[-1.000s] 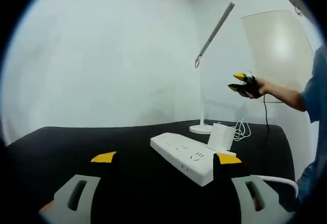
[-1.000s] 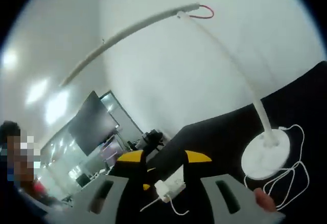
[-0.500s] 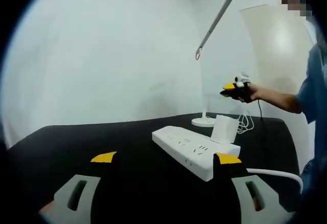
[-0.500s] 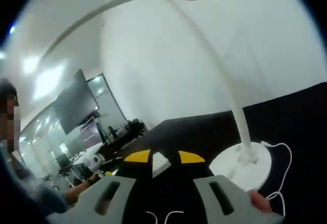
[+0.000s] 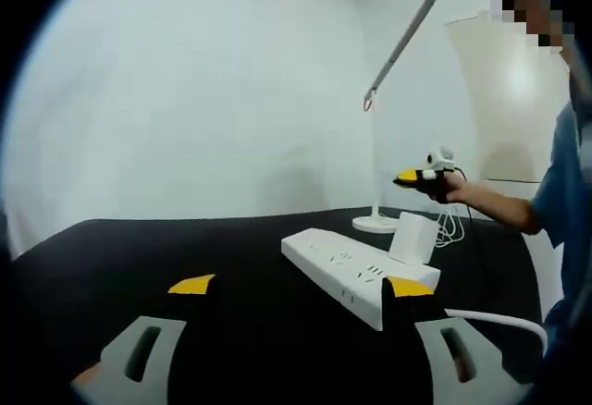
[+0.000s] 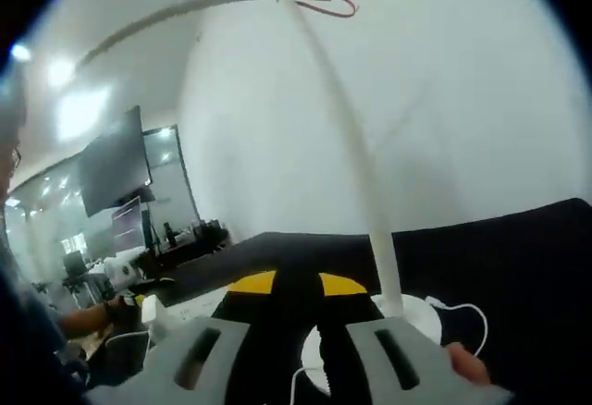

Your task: Insert the desk lamp plug into the socket, turn on the power strip switch, turn on the lamp switch, then turn off the lamp switch, turn off the power strip switch, and remove the plug from the socket.

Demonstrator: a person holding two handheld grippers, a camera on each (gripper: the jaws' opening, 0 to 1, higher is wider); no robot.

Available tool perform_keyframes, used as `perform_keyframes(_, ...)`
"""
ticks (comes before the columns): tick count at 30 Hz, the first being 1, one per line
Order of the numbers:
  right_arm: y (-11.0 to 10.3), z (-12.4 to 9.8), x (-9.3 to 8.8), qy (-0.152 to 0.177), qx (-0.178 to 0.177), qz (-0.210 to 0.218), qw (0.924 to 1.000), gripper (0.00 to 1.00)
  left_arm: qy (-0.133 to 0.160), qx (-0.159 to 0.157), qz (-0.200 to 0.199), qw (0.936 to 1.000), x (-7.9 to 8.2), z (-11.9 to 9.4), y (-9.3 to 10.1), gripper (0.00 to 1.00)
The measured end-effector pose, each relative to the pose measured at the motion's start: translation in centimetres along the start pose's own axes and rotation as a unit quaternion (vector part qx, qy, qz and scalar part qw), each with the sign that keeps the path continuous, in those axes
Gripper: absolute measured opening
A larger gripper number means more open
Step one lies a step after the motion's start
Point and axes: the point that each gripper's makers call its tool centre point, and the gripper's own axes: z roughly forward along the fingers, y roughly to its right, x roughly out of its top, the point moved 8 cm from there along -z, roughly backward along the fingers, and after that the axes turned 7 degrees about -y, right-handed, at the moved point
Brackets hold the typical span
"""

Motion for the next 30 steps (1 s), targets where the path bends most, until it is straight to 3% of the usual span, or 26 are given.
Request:
perform_keyframes(6,1.1,0.1,-1.0,0.024,-0.017,-0.016,0.9994,0.17,-0.012,0.001,0.005,0.9999,-0.2,0.3,0.2,0.71)
perform_keyframes(14,2.7,0.2,-2.0,-0.004,-0.04,-0.038,0.9984,0.1,0.018,-0.011,-0.006,0.9998,0.3,-0.3,0.1,0.77)
perform_keyframes(19,3.5,0.0,-2.9,-0.009,-0.058,-0.03,0.9978,0.04,0.02,-0.013,-0.002,0.9997,0.3,-0.2,0.4,0.78)
perform_keyframes(25,3.7,0.1,-3.9,-0.025,-0.067,-0.03,0.997,0.04,0.026,-0.02,-0.006,0.9995,0.4,-0.4,0.4,0.78)
perform_keyframes(30,3.9,1.3,-4.7,-0.059,-0.072,-0.067,0.9935,0.04,0.022,-0.02,-0.003,0.9996,0.3,-0.3,0.5,0.77)
